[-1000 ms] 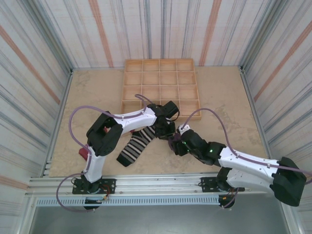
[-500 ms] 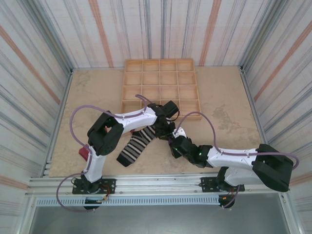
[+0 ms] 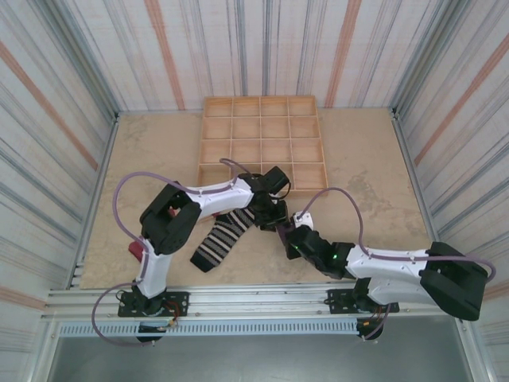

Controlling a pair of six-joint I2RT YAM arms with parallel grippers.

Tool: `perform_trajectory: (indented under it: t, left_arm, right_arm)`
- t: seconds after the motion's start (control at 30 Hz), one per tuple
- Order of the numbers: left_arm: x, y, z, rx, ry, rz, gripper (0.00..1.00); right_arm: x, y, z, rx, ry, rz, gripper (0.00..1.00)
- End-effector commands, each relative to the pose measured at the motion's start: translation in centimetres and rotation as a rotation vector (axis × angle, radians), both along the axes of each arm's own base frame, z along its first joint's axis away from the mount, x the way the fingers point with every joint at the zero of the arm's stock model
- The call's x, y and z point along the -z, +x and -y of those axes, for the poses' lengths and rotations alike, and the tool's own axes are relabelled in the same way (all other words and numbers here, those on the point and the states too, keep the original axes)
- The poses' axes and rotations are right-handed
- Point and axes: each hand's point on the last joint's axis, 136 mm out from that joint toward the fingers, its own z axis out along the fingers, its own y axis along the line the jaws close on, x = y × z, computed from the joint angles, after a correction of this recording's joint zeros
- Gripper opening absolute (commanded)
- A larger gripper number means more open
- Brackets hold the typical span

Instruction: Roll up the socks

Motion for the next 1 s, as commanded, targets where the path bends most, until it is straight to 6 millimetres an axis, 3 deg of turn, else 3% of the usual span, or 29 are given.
perform_trajectory:
  t: [0.0,0.13,0.37,0.63,0.97]
  left_arm:
    - [-1.8,0.8,0.4,-0.022,-0.085,0.050,0.62]
    - [-3.5,1.3,0.8,-0.019,-0.191,0.150,0.68]
    - [-5.5,1.5,0.4,-0.004,-0.286,0.285,0.69]
    - [-2.9,0.6,1.0,0.026,-0.233,0.236,0.64]
    - [-0.6,0.4,0.5,-0.014,-0.157,0.214,0.56]
  right_arm:
    - [5.5,-3.7,3.5,0.030,-0.029,-0.273,0.00]
    - [5.9,-4.2,3.6,0.059,0.152,-0.411,0.00]
    - [3.8,-3.4,4.2,0.112,0.421,-0.539,0.00]
    - [4.3,-2.8,3.8,0.140,0.571,-0.727,0.00]
    - [3.7,-0.9,3.2,0.151,0.664,-0.741,0.00]
